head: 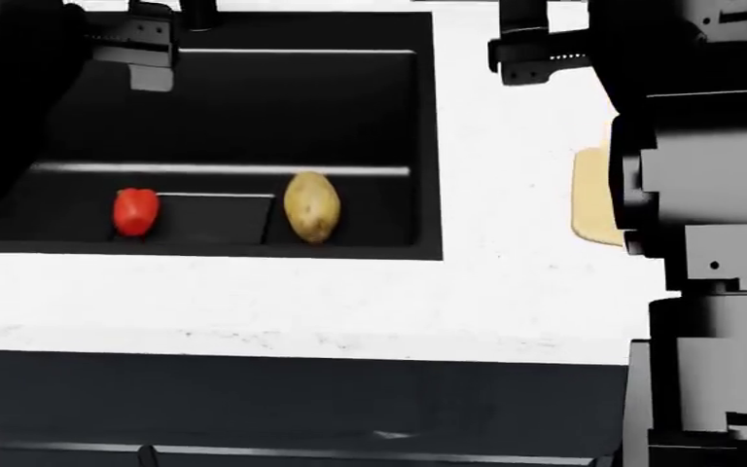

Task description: Pick the vegetables from the sink and place them on the cutting board.

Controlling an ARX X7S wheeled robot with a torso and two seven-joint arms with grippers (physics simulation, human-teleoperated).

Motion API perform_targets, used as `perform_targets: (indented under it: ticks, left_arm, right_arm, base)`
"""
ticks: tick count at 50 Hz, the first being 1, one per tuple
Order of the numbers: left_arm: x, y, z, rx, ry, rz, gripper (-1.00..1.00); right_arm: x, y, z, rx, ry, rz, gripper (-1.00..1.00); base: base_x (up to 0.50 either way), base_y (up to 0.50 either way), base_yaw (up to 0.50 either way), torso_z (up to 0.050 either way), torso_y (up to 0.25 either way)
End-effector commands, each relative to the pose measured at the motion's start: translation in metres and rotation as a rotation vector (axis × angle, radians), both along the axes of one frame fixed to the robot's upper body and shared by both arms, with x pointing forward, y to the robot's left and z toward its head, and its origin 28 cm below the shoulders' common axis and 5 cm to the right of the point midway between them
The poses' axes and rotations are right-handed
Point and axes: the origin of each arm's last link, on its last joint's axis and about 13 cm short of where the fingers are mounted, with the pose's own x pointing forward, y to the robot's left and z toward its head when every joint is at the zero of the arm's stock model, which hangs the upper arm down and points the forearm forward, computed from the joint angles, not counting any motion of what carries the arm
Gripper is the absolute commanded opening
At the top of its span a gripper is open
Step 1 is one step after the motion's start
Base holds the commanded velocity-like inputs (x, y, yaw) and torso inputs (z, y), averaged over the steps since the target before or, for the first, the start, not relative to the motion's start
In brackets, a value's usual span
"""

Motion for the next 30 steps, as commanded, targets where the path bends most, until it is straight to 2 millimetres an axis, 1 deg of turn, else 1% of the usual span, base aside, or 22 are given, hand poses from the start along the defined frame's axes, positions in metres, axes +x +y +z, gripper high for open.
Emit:
perform_targets:
  ticks: [1,2,7,11,15,21,24,28,30]
  left_arm:
    - [0.003,0.000,-0.009,0.013,0.028,-0.028,1.00]
    - [0.003,0.001,-0.012,0.020,0.028,-0.026,1.00]
    - [0.003,0.004,-0.013,0.022,0.037,-0.024,1.00]
    - [0.003,0.010,-0.015,0.029,0.039,-0.013,1.00]
    - [0.002,0.016,-0.019,0.038,0.051,0.003,1.00]
    - [0.002,0.019,-0.024,0.047,0.062,0.014,1.00]
    - [0.002,0.021,-0.025,0.046,0.064,0.022,1.00]
    - [0.002,0.020,-0.028,0.047,0.067,0.017,1.00]
    - [0.002,0.019,-0.031,0.054,0.076,0.003,1.00]
  right_arm:
    - [0.005,0.003,-0.003,0.016,0.032,0.044,1.00]
    - [0.005,0.003,-0.005,0.010,0.037,0.047,1.00]
    - [0.006,0.005,-0.004,-0.013,0.038,0.073,1.00]
    - [0.004,0.007,-0.009,-0.030,0.047,0.092,1.00]
    - [0.003,0.007,-0.013,-0.032,0.058,0.085,1.00]
    - [0.003,0.004,-0.010,-0.028,0.057,0.067,1.00]
    - [0.003,0.006,-0.010,-0.027,0.056,0.071,1.00]
    - [0.003,0.006,-0.015,-0.027,0.065,0.069,1.00]
    - [0.002,0.005,-0.022,-0.034,0.086,0.061,1.00]
  base:
    - [0.50,0.07,0.00,0.000,0.000]
    - [0.50,0.07,0.00,0.000,0.000]
    - [0.50,0.08,0.00,0.000,0.000]
    - [0.50,0.22,0.00,0.000,0.000]
    - [0.33,0.49,0.00,0.000,0.000]
    - [0.08,0.50,0.00,0.000,0.003]
    - [0.08,0.50,0.00,0.000,0.000]
    - [0.15,0.50,0.00,0.000,0.000]
    - [0.39,0.45,0.00,0.000,0.000]
